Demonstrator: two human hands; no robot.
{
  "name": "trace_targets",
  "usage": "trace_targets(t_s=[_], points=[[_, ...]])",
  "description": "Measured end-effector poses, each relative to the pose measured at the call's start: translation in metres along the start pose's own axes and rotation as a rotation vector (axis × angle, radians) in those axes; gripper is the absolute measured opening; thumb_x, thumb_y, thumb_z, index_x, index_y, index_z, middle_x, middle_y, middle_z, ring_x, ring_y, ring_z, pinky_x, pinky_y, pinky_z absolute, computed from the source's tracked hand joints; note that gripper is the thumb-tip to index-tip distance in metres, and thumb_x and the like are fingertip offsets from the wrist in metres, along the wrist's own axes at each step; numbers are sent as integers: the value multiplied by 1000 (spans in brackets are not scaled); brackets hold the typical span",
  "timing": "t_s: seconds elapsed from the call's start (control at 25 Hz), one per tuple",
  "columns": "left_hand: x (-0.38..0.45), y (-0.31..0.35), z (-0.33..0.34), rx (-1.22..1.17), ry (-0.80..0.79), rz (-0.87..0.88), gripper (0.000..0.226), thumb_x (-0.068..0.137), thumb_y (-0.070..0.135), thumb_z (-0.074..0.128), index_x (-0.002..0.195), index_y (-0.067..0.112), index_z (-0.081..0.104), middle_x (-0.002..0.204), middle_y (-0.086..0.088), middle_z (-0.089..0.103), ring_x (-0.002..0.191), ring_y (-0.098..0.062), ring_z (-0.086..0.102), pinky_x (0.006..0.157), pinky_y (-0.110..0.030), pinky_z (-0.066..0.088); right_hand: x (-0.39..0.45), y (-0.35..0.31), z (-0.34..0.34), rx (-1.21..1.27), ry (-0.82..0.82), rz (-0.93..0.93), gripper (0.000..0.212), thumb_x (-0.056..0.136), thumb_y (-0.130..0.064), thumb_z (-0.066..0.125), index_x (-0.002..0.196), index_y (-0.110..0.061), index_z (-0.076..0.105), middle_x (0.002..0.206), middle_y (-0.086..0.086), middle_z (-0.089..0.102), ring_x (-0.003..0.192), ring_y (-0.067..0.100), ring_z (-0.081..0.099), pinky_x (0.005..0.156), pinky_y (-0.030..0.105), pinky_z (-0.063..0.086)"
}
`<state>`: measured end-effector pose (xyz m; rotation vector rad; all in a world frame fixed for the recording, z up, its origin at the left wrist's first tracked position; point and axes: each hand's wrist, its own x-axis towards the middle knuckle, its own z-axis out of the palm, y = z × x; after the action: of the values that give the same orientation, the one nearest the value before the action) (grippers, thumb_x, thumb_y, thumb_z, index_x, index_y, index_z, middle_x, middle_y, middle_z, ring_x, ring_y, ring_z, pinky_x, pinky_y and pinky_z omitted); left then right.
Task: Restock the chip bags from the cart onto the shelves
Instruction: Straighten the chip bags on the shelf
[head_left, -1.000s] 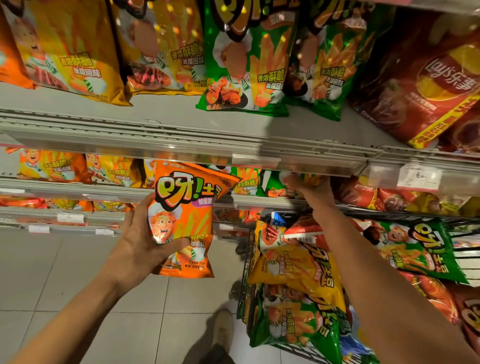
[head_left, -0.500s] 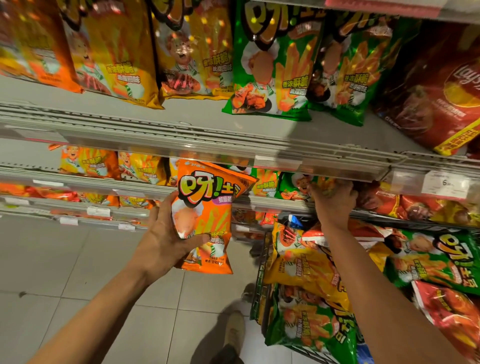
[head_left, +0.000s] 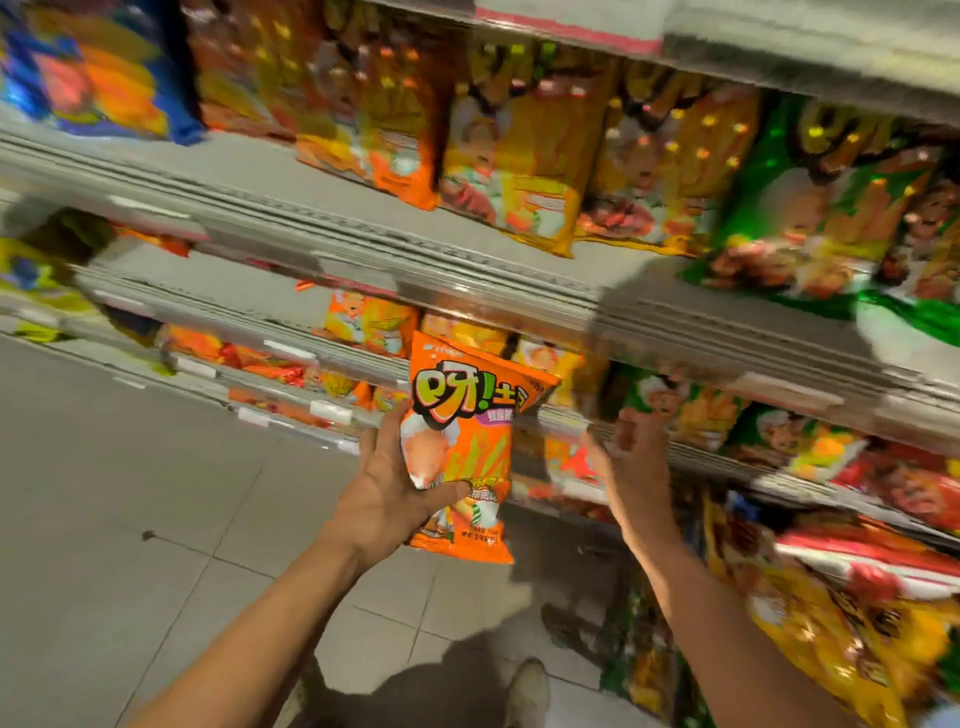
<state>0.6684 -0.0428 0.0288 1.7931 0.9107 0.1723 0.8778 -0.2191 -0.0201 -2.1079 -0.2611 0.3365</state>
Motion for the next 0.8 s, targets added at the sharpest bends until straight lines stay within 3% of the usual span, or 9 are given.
trace_targets(t_s=[0.08, 0.16, 0.24, 0.32, 0.44, 0.48, 0.6, 0.72, 0.8], points=[[7, -26, -40, -57, 19, -1, 106, 72, 28, 90, 154, 34, 25, 147, -3, 33, 132, -20, 49, 101, -48, 52, -12, -26, 43, -57, -68, -28, 51, 87, -24, 76, 130, -14, 50, 121, 11, 57, 102, 22, 58, 79, 25, 49], [15, -58, -83, -60, 36, 31, 107, 71, 27, 91, 155, 33, 26, 146, -1, 36, 124, -8, 48, 103, -36, 49, -29, -51, 89, -127, -110, -30, 52, 88, -26, 75, 132, -17, 50, 119, 8, 58, 109, 25, 57, 91, 39, 49], [22, -89, -129, -59, 19, 54, 107, 70, 29, 92, 155, 35, 26, 144, 3, 37, 123, -3, 45, 102, -30, 45, -48, -76, 135, -133, -99, -51, 42, 89, -28, 73, 125, -22, 52, 114, 6, 57, 108, 26, 57, 85, 33, 48], [28, -116, -171, -45, 7, 53, 107, 71, 33, 91, 155, 37, 25, 144, 3, 37, 130, -11, 46, 103, -37, 46, -67, -102, 176, -122, -128, -65, 36, 90, -25, 72, 121, -22, 53, 118, 5, 58, 111, 24, 57, 78, 22, 44], [42, -146, -224, -36, -10, 35, 107, 72, 35, 90, 155, 38, 22, 147, 2, 34, 134, -18, 46, 104, -44, 48, -88, -136, 229, -123, -192, -29, 50, 91, -15, 71, 137, -12, 52, 134, 8, 57, 123, 20, 55, 80, 5, 41], [48, -154, -237, -53, -9, 39, 108, 72, 35, 89, 155, 39, 21, 148, 2, 33, 136, -19, 44, 104, -43, 47, -91, -144, 243, -137, -203, -53, 52, 90, -12, 71, 139, -9, 51, 136, 9, 57, 126, 21, 54, 84, 7, 43], [86, -169, -266, -40, 66, 95, 106, 72, 40, 86, 155, 37, 21, 147, 3, 33, 139, -15, 37, 102, -28, 39, -82, -163, 282, -233, -225, -174, 52, 89, -11, 72, 137, -6, 53, 138, 12, 57, 129, 28, 54, 104, 39, 46], [143, -167, -282, -84, 122, 192, 108, 68, 46, 87, 156, 24, 28, 146, -5, 41, 136, -20, 40, 108, -30, 36, -65, -170, 307, -272, -126, -323, 51, 90, -16, 72, 137, -9, 55, 135, 12, 56, 128, 30, 52, 104, 46, 45], [180, -159, -278, -89, 142, 244, 110, 67, 39, 92, 154, 24, 27, 143, -5, 43, 131, -12, 44, 106, -28, 39, -49, -165, 312, -290, -60, -501, 54, 90, -17, 71, 140, -11, 52, 135, 16, 53, 128, 34, 49, 104, 50, 43]])
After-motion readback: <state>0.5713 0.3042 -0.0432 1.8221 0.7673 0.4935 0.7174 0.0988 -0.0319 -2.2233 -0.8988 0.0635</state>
